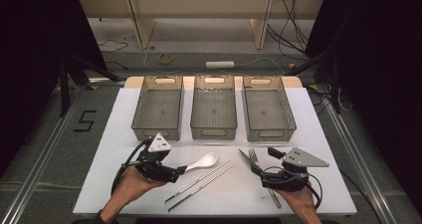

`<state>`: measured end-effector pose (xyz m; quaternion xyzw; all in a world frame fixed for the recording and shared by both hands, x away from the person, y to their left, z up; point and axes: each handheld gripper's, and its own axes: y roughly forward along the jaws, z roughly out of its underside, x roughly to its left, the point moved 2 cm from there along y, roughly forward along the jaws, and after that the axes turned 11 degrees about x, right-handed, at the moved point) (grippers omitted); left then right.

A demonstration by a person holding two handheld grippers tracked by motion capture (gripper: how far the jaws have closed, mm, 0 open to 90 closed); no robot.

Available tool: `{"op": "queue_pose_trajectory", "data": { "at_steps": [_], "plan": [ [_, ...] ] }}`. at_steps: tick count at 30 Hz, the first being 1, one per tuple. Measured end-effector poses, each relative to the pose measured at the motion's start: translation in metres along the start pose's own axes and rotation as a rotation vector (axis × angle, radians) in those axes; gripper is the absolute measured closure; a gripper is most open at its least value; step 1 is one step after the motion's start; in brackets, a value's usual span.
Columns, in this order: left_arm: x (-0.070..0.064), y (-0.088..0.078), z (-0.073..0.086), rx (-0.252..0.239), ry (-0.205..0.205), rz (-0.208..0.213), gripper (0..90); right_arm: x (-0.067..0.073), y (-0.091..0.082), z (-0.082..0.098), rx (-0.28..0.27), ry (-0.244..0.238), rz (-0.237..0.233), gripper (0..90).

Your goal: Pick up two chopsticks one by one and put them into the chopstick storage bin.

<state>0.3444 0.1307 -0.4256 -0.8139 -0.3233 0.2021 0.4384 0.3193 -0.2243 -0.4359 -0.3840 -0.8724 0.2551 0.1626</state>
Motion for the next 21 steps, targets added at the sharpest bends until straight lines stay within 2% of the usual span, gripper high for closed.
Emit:
{"op": "queue_pose_trajectory", "data": {
  "at_steps": [1, 2, 4, 5, 6, 8, 9, 11, 21],
  "plan": [
    [-0.002, 0.003, -0.001, 0.041, 0.011, -0.012, 20.4, 0.0, 0.0, 0.0, 0.001, 0.001, 0.0, 19.9],
    [-0.002, 0.003, -0.001, 0.041, 0.011, -0.012, 21.0, 0.0, 0.0, 0.0, 0.002, 0.002, -0.002, 19.9],
    [-0.003, 0.007, -0.003, 0.082, 0.026, -0.014, 22.5, 0.0, 0.001, 0.0, 0.009, 0.005, -0.003, 19.9],
    [-0.005, 0.009, -0.004, 0.119, 0.04, -0.017, 23.5, 0.0, 0.001, 0.0, 0.009, 0.004, -0.004, 19.9],
    [-0.005, 0.009, -0.004, 0.119, 0.04, -0.017, 24.7, 0.001, 0.001, 0.0, 0.011, 0.005, -0.004, 19.9],
    [-0.007, 0.015, -0.007, 0.172, 0.051, -0.015, 26.8, 0.001, 0.002, 0.0, 0.015, 0.004, -0.007, 19.8],
    [-0.007, 0.015, -0.007, 0.172, 0.051, -0.015, 28.1, 0.001, 0.002, 0.0, 0.016, 0.004, -0.007, 19.8],
    [-0.009, 0.021, -0.008, 0.232, 0.067, 0.007, 30.2, 0.001, 0.003, 0.0, 0.02, 0.006, -0.008, 19.8],
    [-0.016, 0.035, -0.011, 0.326, 0.111, 0.023, 42.0, 0.001, 0.004, 0.001, 0.027, 0.001, -0.011, 19.8]
  ]
}}
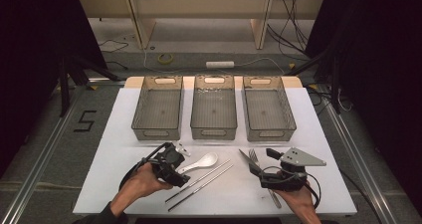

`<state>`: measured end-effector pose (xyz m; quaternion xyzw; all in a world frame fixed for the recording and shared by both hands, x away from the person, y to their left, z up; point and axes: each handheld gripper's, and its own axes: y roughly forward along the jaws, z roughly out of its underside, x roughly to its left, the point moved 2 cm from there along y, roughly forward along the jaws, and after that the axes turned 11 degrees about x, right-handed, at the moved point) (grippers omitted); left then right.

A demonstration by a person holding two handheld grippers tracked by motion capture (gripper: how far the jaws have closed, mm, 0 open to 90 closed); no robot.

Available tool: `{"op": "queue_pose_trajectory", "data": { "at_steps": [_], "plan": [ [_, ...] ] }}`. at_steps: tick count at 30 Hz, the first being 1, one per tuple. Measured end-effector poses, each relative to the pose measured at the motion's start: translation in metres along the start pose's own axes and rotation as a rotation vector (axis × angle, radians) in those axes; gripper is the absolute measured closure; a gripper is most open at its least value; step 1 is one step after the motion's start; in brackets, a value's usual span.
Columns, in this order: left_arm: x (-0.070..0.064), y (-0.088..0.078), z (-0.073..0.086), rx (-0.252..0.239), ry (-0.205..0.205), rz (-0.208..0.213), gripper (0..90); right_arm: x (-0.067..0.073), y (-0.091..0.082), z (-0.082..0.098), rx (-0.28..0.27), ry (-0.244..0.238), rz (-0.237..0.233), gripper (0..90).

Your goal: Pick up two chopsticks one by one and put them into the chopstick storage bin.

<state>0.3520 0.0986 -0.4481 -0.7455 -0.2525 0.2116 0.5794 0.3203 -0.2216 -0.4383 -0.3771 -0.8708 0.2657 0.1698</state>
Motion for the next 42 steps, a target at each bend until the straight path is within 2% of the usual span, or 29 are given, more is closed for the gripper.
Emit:
{"op": "queue_pose_trajectory", "data": {
  "at_steps": [2, 3, 6, 7, 12, 16, 22, 25, 27, 35, 42],
  "plan": [
    [0.0, 0.001, 0.0, 0.007, 0.006, 0.0, 44.2, 0.0, 0.0, 0.0, 0.002, -0.001, -0.001, 19.9],
    [-0.002, 0.004, -0.001, 0.033, 0.018, 0.005, 45.3, 0.0, 0.0, 0.0, 0.003, 0.001, 0.001, 19.9],
    [-0.004, 0.008, -0.002, 0.057, 0.03, 0.021, 46.4, 0.0, 0.0, 0.0, 0.004, 0.003, 0.005, 20.0],
    [-0.005, 0.011, -0.004, 0.066, 0.036, 0.023, 49.3, -0.001, 0.0, 0.0, 0.005, 0.005, 0.002, 20.0],
    [-0.007, 0.017, -0.007, 0.087, 0.037, 0.032, 53.4, 0.0, 0.001, 0.0, 0.01, 0.006, 0.001, 20.0],
    [-0.012, 0.021, -0.009, 0.11, 0.053, 0.035, 55.9, 0.0, 0.001, 0.0, 0.013, 0.008, 0.003, 20.1],
    [-0.016, 0.029, -0.014, 0.135, 0.068, 0.055, 64.8, 0.0, 0.002, 0.0, 0.018, 0.005, -0.004, 20.0],
    [-0.017, 0.031, -0.015, 0.146, 0.068, 0.052, 67.0, 0.0, 0.002, 0.0, 0.019, 0.005, -0.004, 20.0],
    [-0.019, 0.033, -0.017, 0.159, 0.084, 0.056, 69.5, 0.0, 0.002, 0.0, 0.018, 0.005, -0.006, 20.0],
    [-0.018, 0.037, -0.019, 0.175, 0.08, 0.053, 76.2, 0.0, 0.002, 0.0, 0.018, 0.004, -0.012, 20.1],
    [-0.022, 0.038, -0.02, 0.18, 0.096, 0.025, 78.5, 0.0, 0.003, 0.0, 0.019, 0.002, -0.016, 20.1]
  ]
}}
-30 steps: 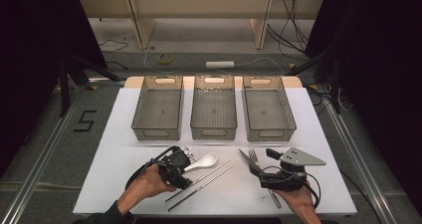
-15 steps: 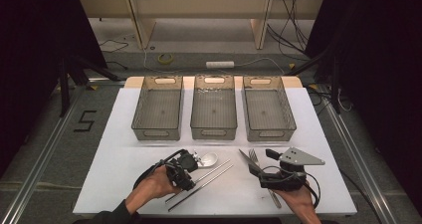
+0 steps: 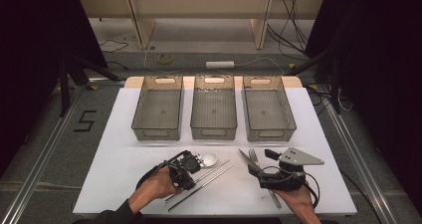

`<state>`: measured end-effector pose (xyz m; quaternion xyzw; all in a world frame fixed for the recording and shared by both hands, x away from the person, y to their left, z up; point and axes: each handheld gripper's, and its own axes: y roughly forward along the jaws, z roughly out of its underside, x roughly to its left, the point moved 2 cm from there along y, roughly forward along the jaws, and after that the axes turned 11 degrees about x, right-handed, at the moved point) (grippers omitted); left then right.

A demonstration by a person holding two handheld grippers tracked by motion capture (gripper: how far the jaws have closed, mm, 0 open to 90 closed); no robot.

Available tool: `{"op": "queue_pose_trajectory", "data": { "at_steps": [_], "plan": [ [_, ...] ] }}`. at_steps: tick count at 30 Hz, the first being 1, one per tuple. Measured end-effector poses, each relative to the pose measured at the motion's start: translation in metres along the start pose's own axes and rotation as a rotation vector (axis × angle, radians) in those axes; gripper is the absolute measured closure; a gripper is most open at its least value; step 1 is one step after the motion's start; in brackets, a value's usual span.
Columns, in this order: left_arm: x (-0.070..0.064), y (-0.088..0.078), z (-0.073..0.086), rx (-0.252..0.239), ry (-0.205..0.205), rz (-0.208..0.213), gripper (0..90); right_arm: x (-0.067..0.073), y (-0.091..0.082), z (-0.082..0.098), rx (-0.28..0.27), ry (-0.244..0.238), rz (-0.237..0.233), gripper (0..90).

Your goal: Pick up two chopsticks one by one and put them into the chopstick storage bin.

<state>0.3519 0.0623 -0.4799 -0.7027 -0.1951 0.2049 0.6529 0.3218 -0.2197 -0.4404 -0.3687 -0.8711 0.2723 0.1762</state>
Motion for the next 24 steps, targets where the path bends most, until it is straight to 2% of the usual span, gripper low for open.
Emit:
{"op": "queue_pose_trajectory", "data": {
  "at_steps": [8, 13, 20, 24],
  "plan": [
    [-0.0006, 0.0007, 0.0004, -0.007, 0.005, -0.007, 83.6, 0.0006, 0.0, 0.0, 0.001, -0.006, -0.004, 20.5],
    [0.0014, 0.0009, 0.001, -0.018, -0.013, 0.013, 84.4, 0.0007, 0.0003, 0.0001, 0.003, -0.008, -0.008, 20.7],
    [0.0036, 0.0006, 0.002, -0.021, -0.014, 0.03, 84.7, 0.0011, 0.0005, 0.0001, 0.006, -0.012, -0.008, 21.0],
    [0.0032, 0.0001, 0.0023, -0.025, -0.006, 0.025, 84.8, 0.0011, 0.0004, 0.0002, 0.006, -0.013, -0.01, 21.0]
  ]
}}
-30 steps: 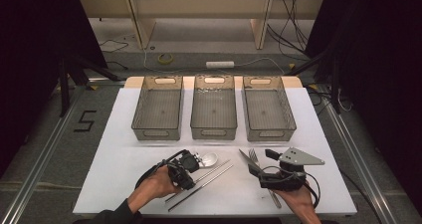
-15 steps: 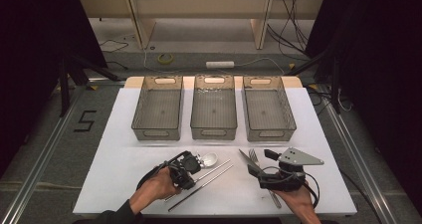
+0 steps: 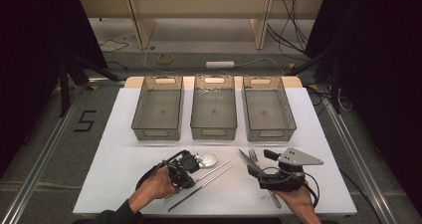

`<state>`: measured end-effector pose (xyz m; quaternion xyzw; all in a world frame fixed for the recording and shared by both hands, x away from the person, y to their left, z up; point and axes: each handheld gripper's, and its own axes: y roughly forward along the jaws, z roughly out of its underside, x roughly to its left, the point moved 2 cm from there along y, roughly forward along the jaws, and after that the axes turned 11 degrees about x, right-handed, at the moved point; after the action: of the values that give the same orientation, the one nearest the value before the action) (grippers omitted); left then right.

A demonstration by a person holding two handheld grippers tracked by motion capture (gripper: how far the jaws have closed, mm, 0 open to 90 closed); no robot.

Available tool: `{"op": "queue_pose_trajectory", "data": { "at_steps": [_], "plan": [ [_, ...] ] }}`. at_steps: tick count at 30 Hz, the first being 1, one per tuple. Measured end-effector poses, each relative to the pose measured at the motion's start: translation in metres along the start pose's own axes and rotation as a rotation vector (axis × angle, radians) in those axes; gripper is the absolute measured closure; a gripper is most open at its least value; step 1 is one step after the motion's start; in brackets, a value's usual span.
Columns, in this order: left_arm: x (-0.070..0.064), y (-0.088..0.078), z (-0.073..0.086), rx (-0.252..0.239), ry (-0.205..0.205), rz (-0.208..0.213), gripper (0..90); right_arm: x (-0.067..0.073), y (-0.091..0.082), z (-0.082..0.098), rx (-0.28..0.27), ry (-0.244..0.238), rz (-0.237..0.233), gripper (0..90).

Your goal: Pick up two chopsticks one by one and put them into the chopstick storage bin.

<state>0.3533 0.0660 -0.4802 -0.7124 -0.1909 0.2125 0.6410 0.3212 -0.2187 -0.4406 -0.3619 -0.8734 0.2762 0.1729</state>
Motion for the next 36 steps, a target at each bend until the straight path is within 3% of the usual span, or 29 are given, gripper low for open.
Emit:
{"op": "queue_pose_trajectory", "data": {
  "at_steps": [12, 19, 26, 31, 36],
  "plan": [
    [0.002, -0.009, 0.003, -0.037, 0.018, 0.001, 84.9, 0.0, 0.0, 0.0, -0.002, 0.001, -0.001, 21.1],
    [-0.002, -0.023, 0.005, -0.074, 0.039, -0.004, 85.0, -0.001, 0.0, 0.0, -0.003, 0.003, 0.001, 21.2],
    [-0.001, -0.041, 0.007, -0.137, 0.047, 0.027, 85.0, -0.001, -0.001, 0.0, -0.004, 0.007, 0.001, 21.1],
    [0.009, -0.06, 0.011, -0.209, 0.019, 0.022, 85.0, -0.002, -0.001, 0.0, -0.005, 0.011, 0.0, 21.1],
    [0.031, -0.078, 0.017, -0.288, -0.057, -0.007, 84.9, -0.002, -0.001, 0.0, -0.006, 0.018, 0.001, 21.2]
  ]
}}
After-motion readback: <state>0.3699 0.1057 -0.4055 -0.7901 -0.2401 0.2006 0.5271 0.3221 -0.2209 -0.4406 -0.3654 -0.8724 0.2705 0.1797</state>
